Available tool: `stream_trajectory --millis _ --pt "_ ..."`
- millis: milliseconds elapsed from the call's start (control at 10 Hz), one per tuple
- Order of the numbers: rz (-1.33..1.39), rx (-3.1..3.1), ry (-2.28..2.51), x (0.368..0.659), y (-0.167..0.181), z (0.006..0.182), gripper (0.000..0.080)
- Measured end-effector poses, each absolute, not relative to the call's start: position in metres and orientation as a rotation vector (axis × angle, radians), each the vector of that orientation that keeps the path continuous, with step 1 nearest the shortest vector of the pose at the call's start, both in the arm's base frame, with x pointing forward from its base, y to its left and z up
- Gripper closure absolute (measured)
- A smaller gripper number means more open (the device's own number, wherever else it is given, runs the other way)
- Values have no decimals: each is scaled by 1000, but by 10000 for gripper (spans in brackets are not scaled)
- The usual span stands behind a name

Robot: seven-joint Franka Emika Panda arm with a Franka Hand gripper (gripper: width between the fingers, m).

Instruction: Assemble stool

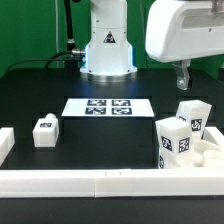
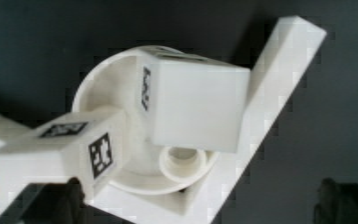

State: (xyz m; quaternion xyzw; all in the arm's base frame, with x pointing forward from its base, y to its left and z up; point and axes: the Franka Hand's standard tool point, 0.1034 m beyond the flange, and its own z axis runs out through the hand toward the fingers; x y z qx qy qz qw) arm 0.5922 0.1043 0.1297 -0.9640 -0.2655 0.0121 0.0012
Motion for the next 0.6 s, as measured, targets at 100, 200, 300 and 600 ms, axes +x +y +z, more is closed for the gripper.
stream_trajectory --millis 100,200,300,600 --pt "32 -2968 -1080 593 105 129 151" --pt "40 -2855 -1376 592 106 129 151" --pt "46 -2789 -1511 593 106 129 151" --pt "61 -2645 -1772 594 99 129 151"
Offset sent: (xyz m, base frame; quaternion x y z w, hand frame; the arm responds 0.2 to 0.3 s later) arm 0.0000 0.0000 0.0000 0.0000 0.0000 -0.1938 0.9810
